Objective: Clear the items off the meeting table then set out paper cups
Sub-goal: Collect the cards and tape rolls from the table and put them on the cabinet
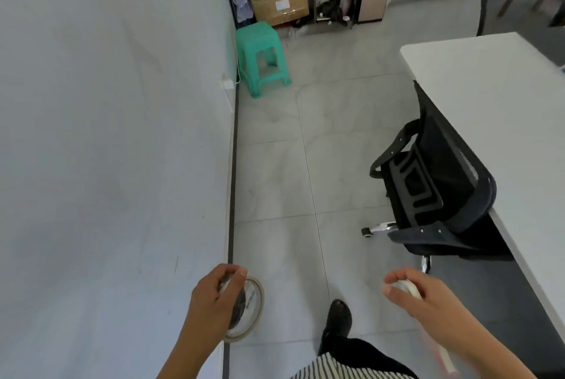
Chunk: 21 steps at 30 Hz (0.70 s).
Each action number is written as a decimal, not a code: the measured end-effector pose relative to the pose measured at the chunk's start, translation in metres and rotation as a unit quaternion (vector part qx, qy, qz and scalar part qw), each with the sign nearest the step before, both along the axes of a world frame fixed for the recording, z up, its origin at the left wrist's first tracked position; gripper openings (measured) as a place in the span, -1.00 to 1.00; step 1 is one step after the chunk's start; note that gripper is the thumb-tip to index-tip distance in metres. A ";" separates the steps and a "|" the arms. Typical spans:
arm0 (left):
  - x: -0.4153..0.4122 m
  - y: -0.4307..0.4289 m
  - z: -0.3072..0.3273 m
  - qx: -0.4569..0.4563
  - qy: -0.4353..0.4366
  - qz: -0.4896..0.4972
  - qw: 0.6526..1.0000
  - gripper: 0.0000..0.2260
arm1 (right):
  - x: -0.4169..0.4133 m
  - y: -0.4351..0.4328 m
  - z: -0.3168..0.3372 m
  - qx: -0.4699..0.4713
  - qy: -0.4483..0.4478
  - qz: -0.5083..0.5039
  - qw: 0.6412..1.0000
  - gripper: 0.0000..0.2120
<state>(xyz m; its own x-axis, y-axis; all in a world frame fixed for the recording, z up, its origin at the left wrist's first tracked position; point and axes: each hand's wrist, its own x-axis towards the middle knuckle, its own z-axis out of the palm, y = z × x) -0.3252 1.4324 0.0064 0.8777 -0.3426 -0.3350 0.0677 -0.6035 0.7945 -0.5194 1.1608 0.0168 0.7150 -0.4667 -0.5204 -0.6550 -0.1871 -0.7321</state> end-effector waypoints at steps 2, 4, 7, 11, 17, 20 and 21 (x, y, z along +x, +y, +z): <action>0.041 -0.034 0.012 -0.002 -0.013 0.010 1.000 -0.88 | 0.055 -0.039 0.007 -0.007 -0.002 0.025 1.000 -0.90; 0.077 -0.061 0.021 -0.003 -0.020 0.023 1.000 -0.88 | 0.108 -0.075 0.015 -0.032 -0.006 0.066 0.997 -0.89; 0.124 -0.089 0.025 -0.019 -0.014 0.057 0.998 -0.87 | 0.187 -0.116 0.034 -0.030 -0.018 0.097 0.995 -0.88; 0.198 -0.123 0.006 -0.004 0.005 0.093 0.996 -0.87 | 0.285 -0.164 0.034 -0.029 -0.037 0.120 0.992 -0.87; 0.346 -0.191 -0.013 -0.020 0.021 0.109 0.994 -0.87 | 0.398 -0.223 0.009 -0.013 -0.009 0.071 0.997 -0.91; 0.440 -0.245 0.002 -0.022 0.010 0.068 0.997 -0.87 | 0.461 -0.257 0.018 -0.001 0.006 0.029 1.000 -0.95; 0.470 -0.266 0.010 -0.022 0.005 0.050 0.998 -0.87 | 0.482 -0.272 0.023 -0.003 0.002 0.015 1.000 -0.96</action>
<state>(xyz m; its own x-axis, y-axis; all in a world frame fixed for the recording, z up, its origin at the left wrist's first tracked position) 0.1451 1.1665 0.0161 0.9049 -0.2674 -0.3312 0.1348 -0.5581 0.8188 -0.0370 0.8889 0.0401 0.7265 -0.4488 -0.5204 -0.6520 -0.2110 -0.7283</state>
